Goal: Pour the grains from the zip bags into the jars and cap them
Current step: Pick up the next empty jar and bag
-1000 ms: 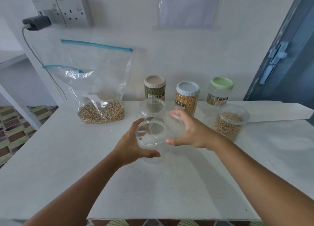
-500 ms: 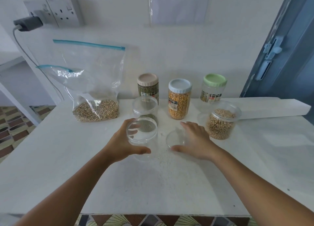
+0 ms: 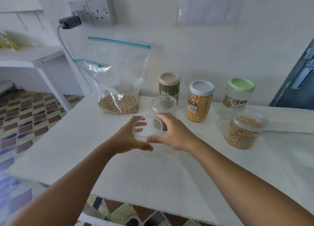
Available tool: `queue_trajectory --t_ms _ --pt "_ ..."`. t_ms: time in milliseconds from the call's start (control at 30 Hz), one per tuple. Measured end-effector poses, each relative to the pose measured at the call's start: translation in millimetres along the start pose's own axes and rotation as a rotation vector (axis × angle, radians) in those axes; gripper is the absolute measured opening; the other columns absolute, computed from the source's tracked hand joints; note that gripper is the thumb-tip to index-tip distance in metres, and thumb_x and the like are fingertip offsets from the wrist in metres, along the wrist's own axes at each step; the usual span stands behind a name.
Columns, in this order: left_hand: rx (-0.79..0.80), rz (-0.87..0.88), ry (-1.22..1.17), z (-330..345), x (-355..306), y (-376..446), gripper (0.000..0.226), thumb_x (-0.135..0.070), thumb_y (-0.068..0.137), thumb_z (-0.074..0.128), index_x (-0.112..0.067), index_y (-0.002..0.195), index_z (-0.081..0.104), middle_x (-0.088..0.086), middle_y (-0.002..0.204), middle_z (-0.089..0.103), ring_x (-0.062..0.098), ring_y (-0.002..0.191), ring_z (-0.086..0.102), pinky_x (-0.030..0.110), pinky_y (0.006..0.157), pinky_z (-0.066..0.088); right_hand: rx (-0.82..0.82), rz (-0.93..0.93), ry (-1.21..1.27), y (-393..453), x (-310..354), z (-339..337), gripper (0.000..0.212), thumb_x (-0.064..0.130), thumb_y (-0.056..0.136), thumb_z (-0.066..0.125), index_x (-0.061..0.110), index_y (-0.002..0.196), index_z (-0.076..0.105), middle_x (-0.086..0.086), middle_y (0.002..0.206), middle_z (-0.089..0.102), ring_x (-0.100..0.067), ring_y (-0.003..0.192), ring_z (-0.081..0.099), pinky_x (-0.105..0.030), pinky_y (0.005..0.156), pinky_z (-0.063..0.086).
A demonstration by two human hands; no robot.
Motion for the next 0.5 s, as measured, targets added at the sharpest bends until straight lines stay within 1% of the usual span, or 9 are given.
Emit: queue_trajectory --t_ms 100,167,200,233,267,333,367,433,500 --pt "0.047 -0.038 0.056 0 3 -2 0.131 -0.03 0.056 0.105 -0.037 0.157 0.022 -0.01 0.146 0.048 0.016 0.137 0.05 0.032 0.106 0.048 0.048 -0.029 -0.044 0 8 -3 0.112 0.074 0.07 0.08 0.03 0.16 0.03 0.007 0.163 0.032 -0.014 0.149 0.034 -0.04 0.12 0.036" --pt "0.11 -0.073 0.109 -11 8 -5 0.145 -0.027 0.057 0.104 -0.036 0.163 0.005 -0.011 0.149 0.042 0.016 0.136 0.048 0.028 0.107 0.044 0.073 -0.034 -0.064 2 14 -11 0.11 0.078 0.073 0.074 0.032 0.161 0.028 0.008 0.163 0.03 -0.013 0.15 0.029 -0.042 0.121 0.033" --pt "0.1 -0.078 0.146 -25 7 -8 0.146 -0.028 0.059 0.103 -0.035 0.164 0.002 -0.01 0.148 0.042 0.015 0.133 0.051 0.028 0.107 0.046 0.061 -0.029 -0.052 5 19 -17 0.107 0.081 0.075 0.069 0.034 0.161 0.027 0.009 0.163 0.03 -0.013 0.149 0.03 -0.042 0.12 0.033" --pt "0.056 -0.061 0.193 -45 2 -10 0.138 -0.03 0.063 0.101 -0.035 0.164 0.008 -0.009 0.146 0.046 0.012 0.127 0.056 0.027 0.104 0.05 0.029 -0.032 -0.033 10 25 -26 0.101 0.08 0.079 0.066 0.035 0.161 0.028 0.009 0.161 0.032 -0.011 0.145 0.033 -0.04 0.117 0.036" --pt "-0.017 -0.021 0.249 -68 -8 -12 0.122 -0.03 0.068 0.098 -0.034 0.162 0.02 -0.009 0.14 0.053 0.007 0.117 0.061 0.027 0.099 0.054 -0.02 -0.048 -0.021 17 33 -34 0.092 0.076 0.083 0.065 0.035 0.159 0.032 0.009 0.155 0.038 -0.01 0.14 0.039 -0.037 0.113 0.04" --pt "-0.221 0.121 0.363 -118 -39 -17 0.076 -0.032 0.08 0.09 -0.035 0.144 0.048 -0.011 0.118 0.065 0.002 0.097 0.064 0.029 0.088 0.058 -0.139 -0.099 -0.036 37 55 -49 0.072 0.062 0.091 0.066 0.034 0.154 0.042 0.01 0.14 0.048 -0.009 0.124 0.05 -0.032 0.101 0.045" --pt "-0.324 0.2 0.417 -140 -56 -20 0.058 -0.034 0.085 0.086 -0.034 0.134 0.056 -0.013 0.109 0.065 0.002 0.091 0.063 0.028 0.083 0.057 -0.192 -0.126 -0.039 48 68 -55 0.066 0.056 0.093 0.067 0.033 0.151 0.046 0.009 0.133 0.051 -0.009 0.117 0.053 -0.03 0.097 0.046" --pt "-0.515 0.358 0.515 -179 -85 -24 0.038 -0.034 0.091 0.078 -0.029 0.124 0.06 -0.011 0.102 0.062 0.005 0.089 0.058 0.026 0.08 0.051 -0.273 -0.169 -0.029 74 93 -60 0.058 0.048 0.095 0.069 0.03 0.148 0.052 0.008 0.127 0.054 -0.008 0.109 0.056 -0.026 0.092 0.046" --pt "-0.688 0.488 0.626 -209 -106 -25 0.036 -0.029 0.093 0.075 -0.022 0.126 0.061 -0.002 0.112 0.058 0.016 0.102 0.052 0.032 0.09 0.045 -0.315 -0.202 -0.04 100 117 -61 0.053 0.043 0.097 0.069 0.03 0.146 0.055 0.007 0.126 0.054 -0.007 0.106 0.056 -0.023 0.09 0.043"
Point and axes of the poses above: each hand's wrist, its own y-axis towards the middle knuckle, its own z-axis out of the palm, x = y × z, the point moved 10 cm from there along y, towards the middle knuckle
